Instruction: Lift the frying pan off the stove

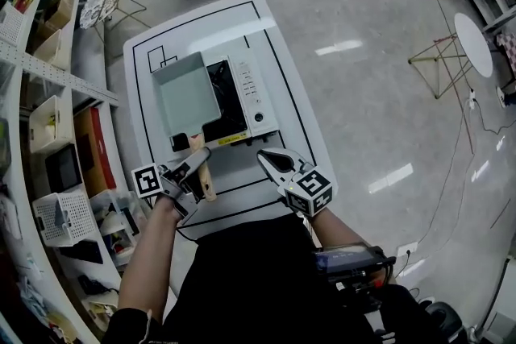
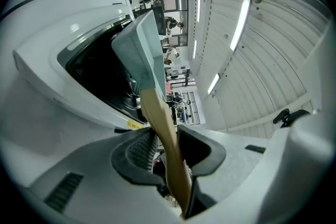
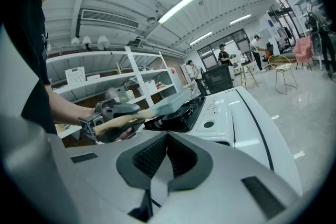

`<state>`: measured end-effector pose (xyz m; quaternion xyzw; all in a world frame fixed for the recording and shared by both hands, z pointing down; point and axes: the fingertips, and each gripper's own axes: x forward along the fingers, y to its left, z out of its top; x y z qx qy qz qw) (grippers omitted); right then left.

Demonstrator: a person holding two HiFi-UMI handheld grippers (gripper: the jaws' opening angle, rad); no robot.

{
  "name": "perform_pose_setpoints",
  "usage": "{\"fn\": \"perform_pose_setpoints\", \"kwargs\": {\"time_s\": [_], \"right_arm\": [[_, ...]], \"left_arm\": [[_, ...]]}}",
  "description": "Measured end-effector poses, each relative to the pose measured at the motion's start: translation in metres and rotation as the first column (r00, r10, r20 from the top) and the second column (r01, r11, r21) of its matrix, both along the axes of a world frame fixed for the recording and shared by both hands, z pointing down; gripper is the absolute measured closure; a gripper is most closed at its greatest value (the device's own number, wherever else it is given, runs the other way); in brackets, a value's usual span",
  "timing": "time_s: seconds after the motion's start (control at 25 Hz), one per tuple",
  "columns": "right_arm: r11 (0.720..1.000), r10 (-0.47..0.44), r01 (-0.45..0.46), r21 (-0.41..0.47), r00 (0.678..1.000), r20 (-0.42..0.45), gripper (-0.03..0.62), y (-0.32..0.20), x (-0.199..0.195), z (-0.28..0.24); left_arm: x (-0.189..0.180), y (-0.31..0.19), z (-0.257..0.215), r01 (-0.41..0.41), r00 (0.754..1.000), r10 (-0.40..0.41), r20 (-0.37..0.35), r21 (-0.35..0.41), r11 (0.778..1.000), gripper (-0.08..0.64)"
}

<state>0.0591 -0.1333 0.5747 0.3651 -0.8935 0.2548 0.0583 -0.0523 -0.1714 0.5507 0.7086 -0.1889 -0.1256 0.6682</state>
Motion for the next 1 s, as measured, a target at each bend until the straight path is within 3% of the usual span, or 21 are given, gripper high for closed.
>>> {"fn": "perform_pose_setpoints", "kwargs": {"time_s": [1.0], "right_arm": [[0.992,-0.122,0.122,0.011,0.992,0.019,0.568,0.003,-0.004,-0.001]], "left_arm": [[0.001,0.014,-0.026,0.071,0.997,-0.074,0.033,0.067,0.995,0.431]]}}
